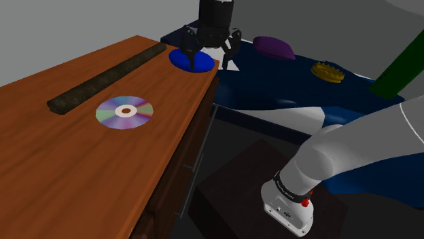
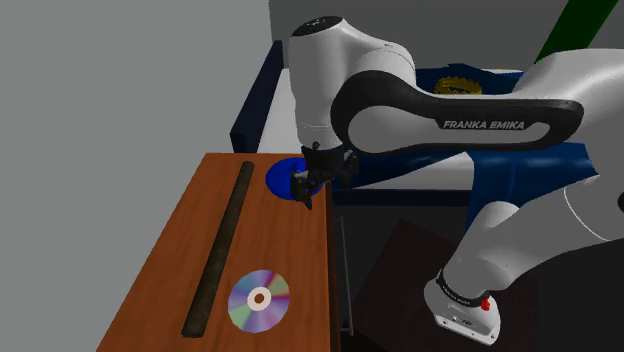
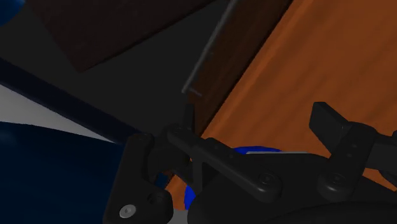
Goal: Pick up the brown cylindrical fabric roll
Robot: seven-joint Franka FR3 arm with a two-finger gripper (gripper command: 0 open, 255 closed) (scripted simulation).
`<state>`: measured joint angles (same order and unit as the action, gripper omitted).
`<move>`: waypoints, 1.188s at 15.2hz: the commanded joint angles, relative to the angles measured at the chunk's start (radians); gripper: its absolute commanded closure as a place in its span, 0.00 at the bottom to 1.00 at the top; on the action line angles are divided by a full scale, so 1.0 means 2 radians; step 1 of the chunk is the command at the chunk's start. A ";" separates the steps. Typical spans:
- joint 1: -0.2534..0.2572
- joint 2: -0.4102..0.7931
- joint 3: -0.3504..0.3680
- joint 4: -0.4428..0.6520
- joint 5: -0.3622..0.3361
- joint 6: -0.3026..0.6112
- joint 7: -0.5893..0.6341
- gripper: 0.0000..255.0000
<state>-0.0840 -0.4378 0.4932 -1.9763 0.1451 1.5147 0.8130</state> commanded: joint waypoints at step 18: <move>0.099 0.445 0.116 0.436 -0.205 -0.066 0.466 0.00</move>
<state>0.0999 0.4297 0.7302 -1.1276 -0.2521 1.3860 1.7308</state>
